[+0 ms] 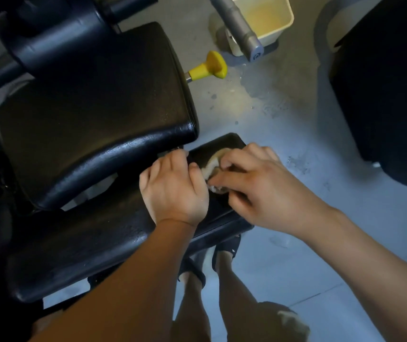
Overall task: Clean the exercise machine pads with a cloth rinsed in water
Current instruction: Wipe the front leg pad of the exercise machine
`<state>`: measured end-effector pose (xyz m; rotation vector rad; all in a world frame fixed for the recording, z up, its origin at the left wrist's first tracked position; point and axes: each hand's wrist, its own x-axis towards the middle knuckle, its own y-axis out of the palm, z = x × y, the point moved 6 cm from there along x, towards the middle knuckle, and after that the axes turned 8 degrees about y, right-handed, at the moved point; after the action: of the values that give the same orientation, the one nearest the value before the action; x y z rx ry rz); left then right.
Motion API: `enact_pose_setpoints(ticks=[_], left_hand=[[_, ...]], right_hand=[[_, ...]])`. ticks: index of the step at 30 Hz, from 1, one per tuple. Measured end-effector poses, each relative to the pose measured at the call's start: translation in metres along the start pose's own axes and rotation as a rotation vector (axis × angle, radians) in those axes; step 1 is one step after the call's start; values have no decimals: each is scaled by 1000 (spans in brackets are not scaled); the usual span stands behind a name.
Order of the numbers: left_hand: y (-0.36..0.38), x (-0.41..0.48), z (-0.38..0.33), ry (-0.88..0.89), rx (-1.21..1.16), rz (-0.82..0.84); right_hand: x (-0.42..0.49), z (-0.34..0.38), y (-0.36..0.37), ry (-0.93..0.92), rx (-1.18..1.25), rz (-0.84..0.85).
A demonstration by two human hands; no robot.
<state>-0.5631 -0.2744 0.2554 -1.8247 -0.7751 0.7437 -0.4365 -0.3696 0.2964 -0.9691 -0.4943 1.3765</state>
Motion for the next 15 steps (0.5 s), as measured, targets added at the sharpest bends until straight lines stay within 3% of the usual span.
enact_pose_setpoints(ticks=[5,8,12,15], left_hand=[[-1,0,0,1,3,-16],[-2,1,-1,-2,3,-13],[0,4,-2,-32,27,36],[1,6,-3,-49,51,74]], right_hand=[[32,-23,-10,132,-110,-69],[36,-31,-21,202,-42,-82],[48,-27,-18,115,122,74],[76,-48,-4,227,138,218]])
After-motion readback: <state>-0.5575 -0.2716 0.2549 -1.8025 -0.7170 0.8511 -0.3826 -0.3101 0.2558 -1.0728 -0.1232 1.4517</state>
